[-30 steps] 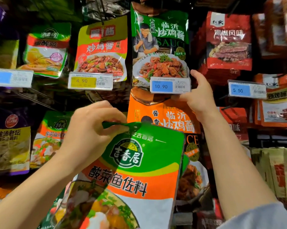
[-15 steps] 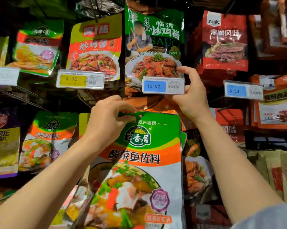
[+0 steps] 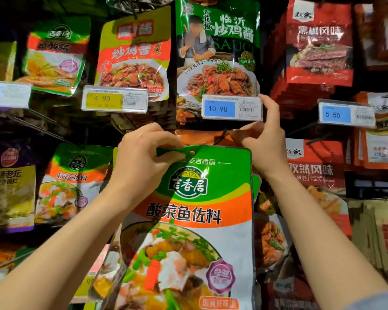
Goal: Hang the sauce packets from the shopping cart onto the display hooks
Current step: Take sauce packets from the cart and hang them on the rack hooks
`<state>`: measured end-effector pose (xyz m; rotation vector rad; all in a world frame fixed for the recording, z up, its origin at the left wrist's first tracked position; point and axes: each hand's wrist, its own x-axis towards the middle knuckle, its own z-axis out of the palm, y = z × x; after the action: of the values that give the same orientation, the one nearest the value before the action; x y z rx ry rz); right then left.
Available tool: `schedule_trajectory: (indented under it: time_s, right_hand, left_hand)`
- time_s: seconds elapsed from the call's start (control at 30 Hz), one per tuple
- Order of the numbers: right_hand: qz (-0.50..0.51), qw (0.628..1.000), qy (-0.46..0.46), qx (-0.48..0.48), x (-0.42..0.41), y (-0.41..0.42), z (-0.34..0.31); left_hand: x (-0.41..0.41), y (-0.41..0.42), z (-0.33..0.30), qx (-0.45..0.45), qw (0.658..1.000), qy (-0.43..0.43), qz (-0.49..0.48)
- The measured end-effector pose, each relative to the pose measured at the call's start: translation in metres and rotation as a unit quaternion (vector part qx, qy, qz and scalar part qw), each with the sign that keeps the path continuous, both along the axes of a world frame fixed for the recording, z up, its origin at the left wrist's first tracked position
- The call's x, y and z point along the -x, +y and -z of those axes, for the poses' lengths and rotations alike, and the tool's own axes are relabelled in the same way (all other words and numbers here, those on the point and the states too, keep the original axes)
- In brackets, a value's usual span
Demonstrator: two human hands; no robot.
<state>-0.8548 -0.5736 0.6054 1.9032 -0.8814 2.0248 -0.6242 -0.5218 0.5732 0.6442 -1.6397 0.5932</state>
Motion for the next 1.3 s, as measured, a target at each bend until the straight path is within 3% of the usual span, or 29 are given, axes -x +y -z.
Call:
schedule_trajectory:
  time_s: [0.17, 0.23, 0.3, 0.37, 0.43, 0.57, 0.73, 0.97, 1.13, 1.23, 1.3]
  right_hand:
    - [0.108, 0.993, -0.01, 0.053, 0.001, 0.016, 0.035]
    - [0.159, 0.984, 0.025, 0.073, -0.001, 0.024, 0.061]
    - [0.181, 0.978, 0.096, 0.044, -0.007, 0.035, 0.09]
    - [0.141, 0.978, 0.155, -0.009, -0.014, 0.044, 0.111]
    - [0.107, 0.98, 0.156, -0.059, -0.018, 0.043, 0.12]
    - [0.154, 0.971, 0.118, -0.143, -0.028, 0.039, 0.108]
    - [0.191, 0.91, 0.184, -0.318, -0.053, 0.043, 0.099]
    - [0.194, 0.829, 0.301, -0.43, -0.043, -0.035, 0.116]
    - [0.127, 0.903, 0.281, -0.298, -0.046, -0.02, 0.107]
    - [-0.066, 0.957, 0.18, -0.217, -0.061, 0.033, 0.097]
    - [-0.202, 0.946, 0.146, -0.209, -0.07, 0.07, 0.097]
  left_hand:
    - [-0.012, 0.023, 0.018, 0.004, 1.0, -0.001, 0.021]
    - [-0.015, 0.029, 0.026, -0.003, 0.999, 0.0, 0.036]
    - [-0.017, 0.033, 0.034, -0.015, 0.999, -0.003, 0.039]
    - [-0.019, 0.037, 0.038, -0.028, 0.999, -0.002, 0.032]
    - [-0.021, 0.041, 0.036, -0.045, 0.999, 0.012, 0.027]
    - [-0.03, 0.054, 0.028, -0.097, 0.993, 0.051, 0.042]
    - [-0.049, 0.068, 0.029, -0.165, 0.981, 0.09, 0.046]
    - [-0.069, 0.084, 0.042, -0.168, 0.985, 0.041, -0.008]
    - [-0.087, 0.09, 0.044, -0.173, 0.984, 0.037, -0.022]
    - [-0.095, 0.092, 0.049, -0.169, 0.984, 0.041, -0.045]
    - [-0.099, 0.093, 0.052, -0.17, 0.983, 0.049, -0.048]
